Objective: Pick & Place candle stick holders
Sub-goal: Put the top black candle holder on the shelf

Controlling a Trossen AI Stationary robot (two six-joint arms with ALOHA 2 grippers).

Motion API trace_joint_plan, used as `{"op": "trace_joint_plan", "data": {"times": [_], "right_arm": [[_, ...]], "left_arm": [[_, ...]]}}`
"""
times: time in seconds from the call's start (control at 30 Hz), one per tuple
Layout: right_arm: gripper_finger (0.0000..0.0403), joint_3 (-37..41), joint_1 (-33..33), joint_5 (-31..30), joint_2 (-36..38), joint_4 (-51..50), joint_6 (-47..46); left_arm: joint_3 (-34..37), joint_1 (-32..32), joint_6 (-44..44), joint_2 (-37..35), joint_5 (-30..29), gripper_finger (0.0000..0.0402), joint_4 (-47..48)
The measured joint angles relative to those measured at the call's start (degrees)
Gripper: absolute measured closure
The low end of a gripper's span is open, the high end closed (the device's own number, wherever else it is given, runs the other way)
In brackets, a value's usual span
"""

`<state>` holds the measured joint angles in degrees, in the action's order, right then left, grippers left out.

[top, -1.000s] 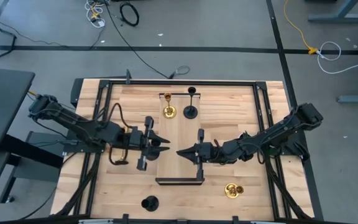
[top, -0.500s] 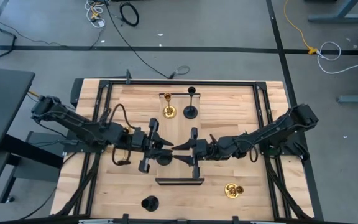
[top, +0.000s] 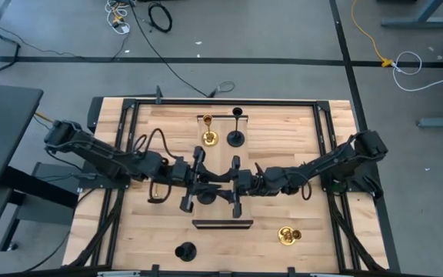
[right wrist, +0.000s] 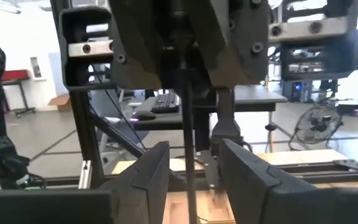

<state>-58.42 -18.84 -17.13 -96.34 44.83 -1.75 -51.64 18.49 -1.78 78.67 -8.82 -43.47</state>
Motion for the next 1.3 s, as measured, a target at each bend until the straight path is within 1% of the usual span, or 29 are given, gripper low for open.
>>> {"op": "trace_joint_plan", "data": {"times": [0.13,0.2,0.3,0.37,0.47,0.57,0.6,0.73,0.97,1.07,1.17,1.3], "right_arm": [[0.0259,-2.1,1.0,1.8,-2.4,-0.1,-0.8],[0.0259,-4.7,1.3,3.3,-4.4,0.1,-0.5],[0.0260,-8.1,1.2,2.9,-6.8,-2.4,1.9],[0.0267,-10.1,1.2,2.9,-7.7,-5.3,2.2],[0.0303,-11.8,1.2,2.0,-7.6,-9.3,2.0],[0.0373,-11.9,1.0,1.2,-7.6,-9.8,2.8],[0.0387,-11.9,0.9,1.3,-7.6,-9.4,3.2],[0.0398,-11.9,0.8,1.4,-7.6,-9.0,2.2],[0.0400,-11.9,0.8,1.1,-7.6,-9.4,2.2],[0.0401,-11.9,0.8,0.0,-7.6,-9.8,2.3],[0.0401,-11.9,0.7,0.2,-7.3,-10.0,2.4],[0.0401,-11.9,0.6,0.2,-6.1,-12.6,2.9]], "left_arm": [[0.0,-0.6,0.0,0.0,1.6,0.0321,-0.3],[0.0,-0.7,0.1,0.0,1.6,0.0321,-0.4],[0.0,-0.7,0.1,0.0,1.6,0.0305,-0.1],[0.0,-0.7,0.4,0.0,1.6,0.0296,0.1],[0.0,-0.6,0.8,0.0,1.6,0.0299,0.1],[0.0,-0.6,0.8,0.0,1.7,0.0315,0.1],[0.0,-0.6,0.7,0.0,1.7,0.0319,0.1],[0.0,-0.6,0.7,0.0,1.8,0.0318,0.5],[0.0,-0.2,0.9,0.0,1.7,0.0257,0.5],[0.0,0.5,0.5,-0.5,1.5,0.0235,0.9],[0.0,1.2,-1.8,-1.5,0.9,0.0216,2.1],[0.0,2.0,-2.3,-3.7,0.4,0.0200,6.1]]}}
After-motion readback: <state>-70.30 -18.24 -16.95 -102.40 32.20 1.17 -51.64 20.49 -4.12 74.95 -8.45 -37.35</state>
